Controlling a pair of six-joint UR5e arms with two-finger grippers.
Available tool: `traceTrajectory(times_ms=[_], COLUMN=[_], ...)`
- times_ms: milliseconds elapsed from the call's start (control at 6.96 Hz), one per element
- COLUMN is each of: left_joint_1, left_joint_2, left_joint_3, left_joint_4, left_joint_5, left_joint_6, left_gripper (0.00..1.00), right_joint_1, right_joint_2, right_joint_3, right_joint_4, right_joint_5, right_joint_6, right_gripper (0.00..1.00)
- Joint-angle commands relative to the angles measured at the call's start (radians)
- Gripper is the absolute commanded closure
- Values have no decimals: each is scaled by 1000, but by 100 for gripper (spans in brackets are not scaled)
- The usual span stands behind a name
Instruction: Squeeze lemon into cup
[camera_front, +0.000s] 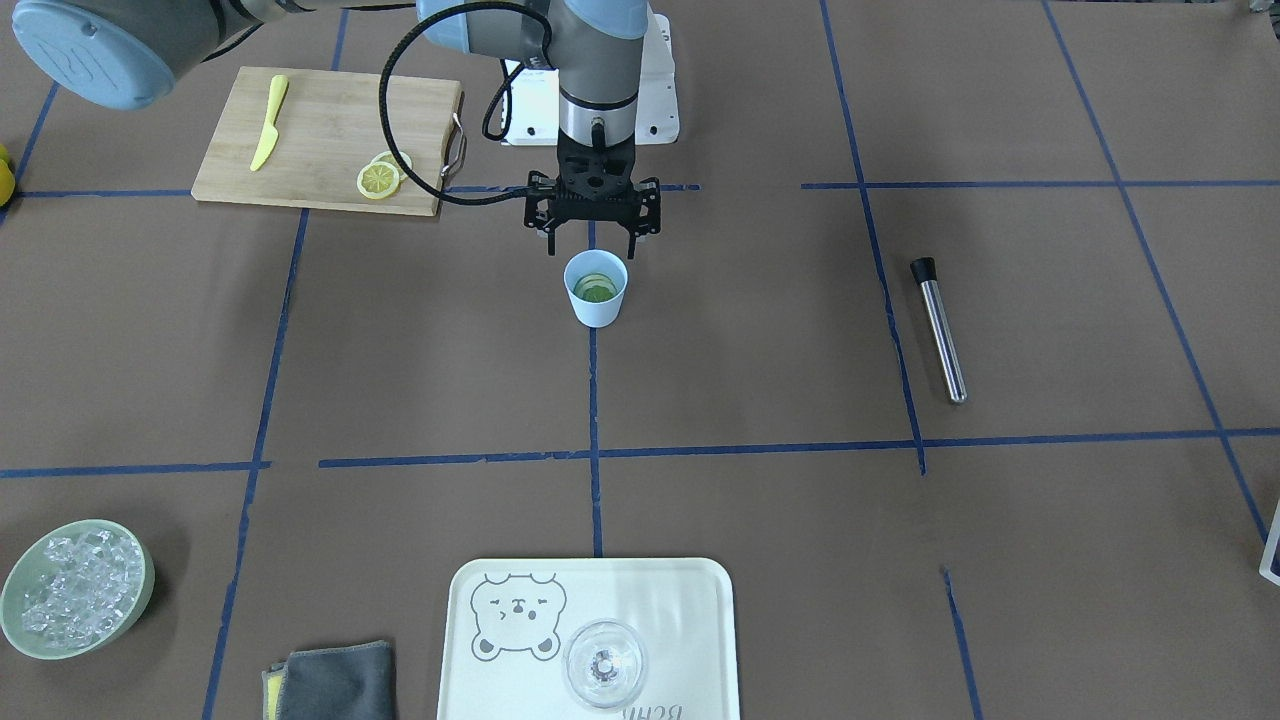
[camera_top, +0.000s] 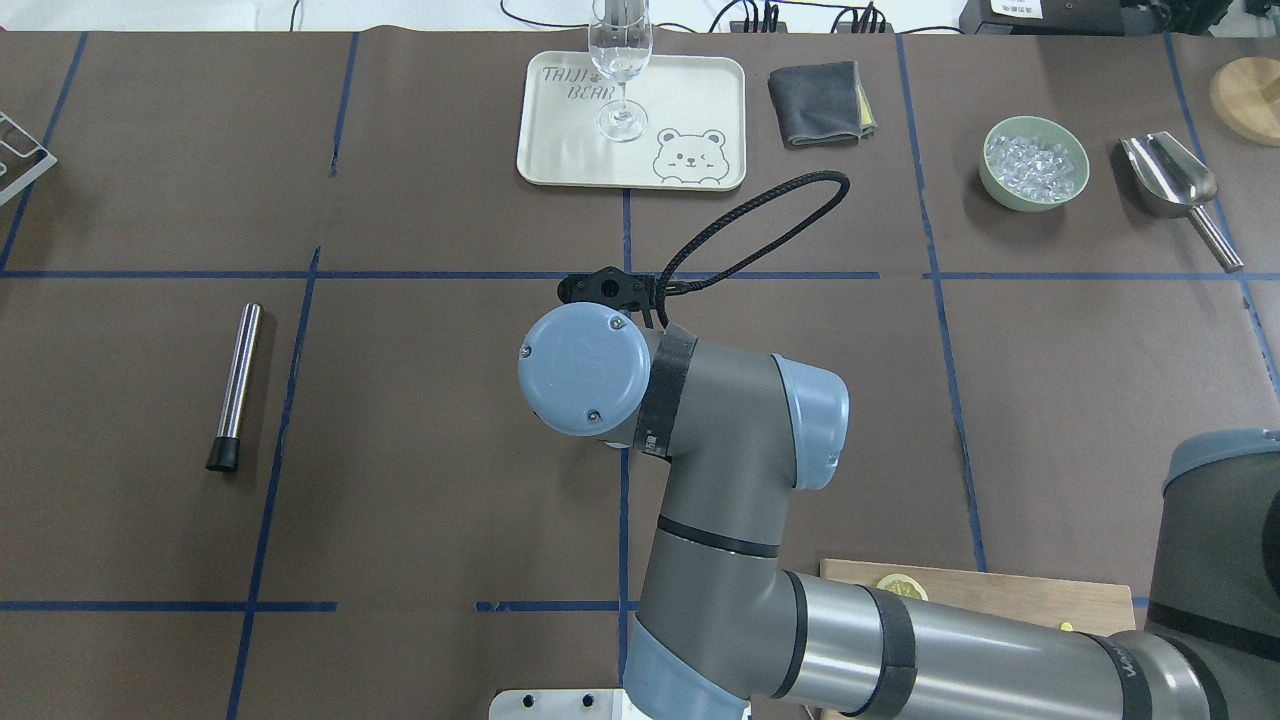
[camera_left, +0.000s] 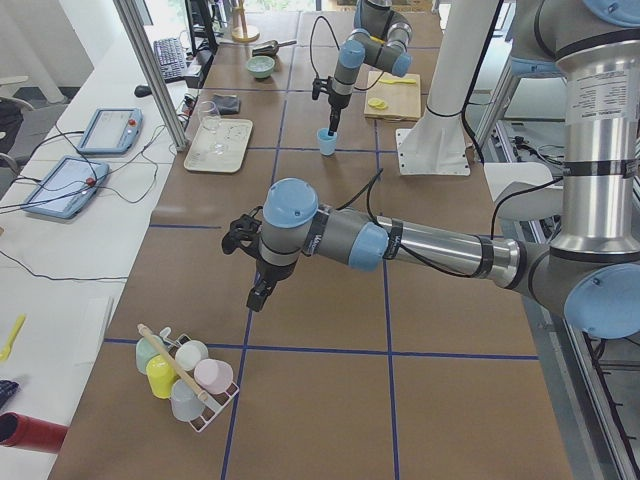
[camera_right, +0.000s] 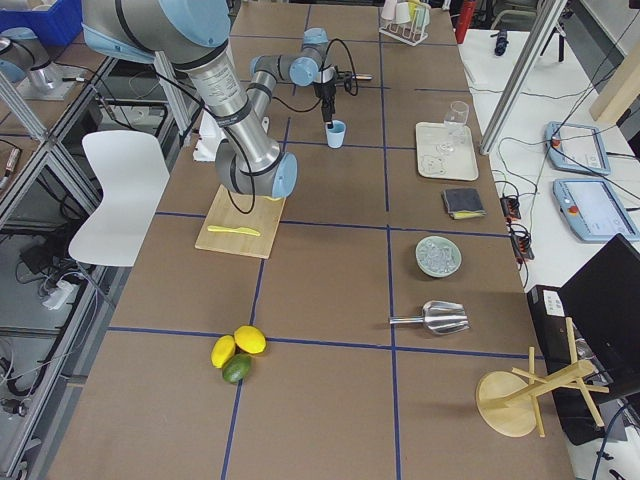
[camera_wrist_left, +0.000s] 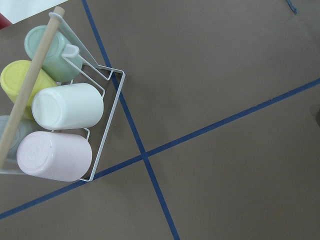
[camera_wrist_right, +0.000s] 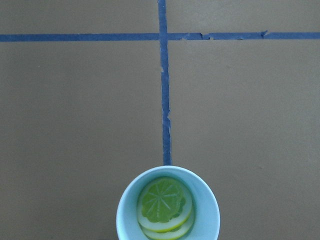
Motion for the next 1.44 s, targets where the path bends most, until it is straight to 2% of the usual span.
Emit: traceTrajectory(times_ms=[0,287,431,718,862,1006,1149,1293], left_joint_1=[0,-1,-1,2,9,17,43,83], left_joint_2=[-16,-47,-50,-75,-108,-110,-112,-110], left_joint_3=[-6,-7,-3,46,66,63,57,13], left_joint_4=[-4,-18,-68,-351,-374,-427,-450,-454], left_joint_5=[-2,-6,-3,-9,-63,-77,-69,-24], left_joint_6=[0,-6,-10,-20,-76,-124,-204,-256], left_gripper=[0,0,0,0,0,0,0,0], right_joint_1=[61,270,372,637,726,832,964,1065], right_joint_2=[-63,-210,-293,-495,-623,-743,-764,-807], right_joint_3=[91,200,233,238,248,239,218,158], right_joint_4=[-1,7,22,66,73,74,70,71], right_joint_5=[30,230,310,505,507,510,568,684], right_joint_6=[-122,-438,-610,-919,-949,-969,-1112,-1288], right_gripper=[0,0,0,0,0,0,0,0])
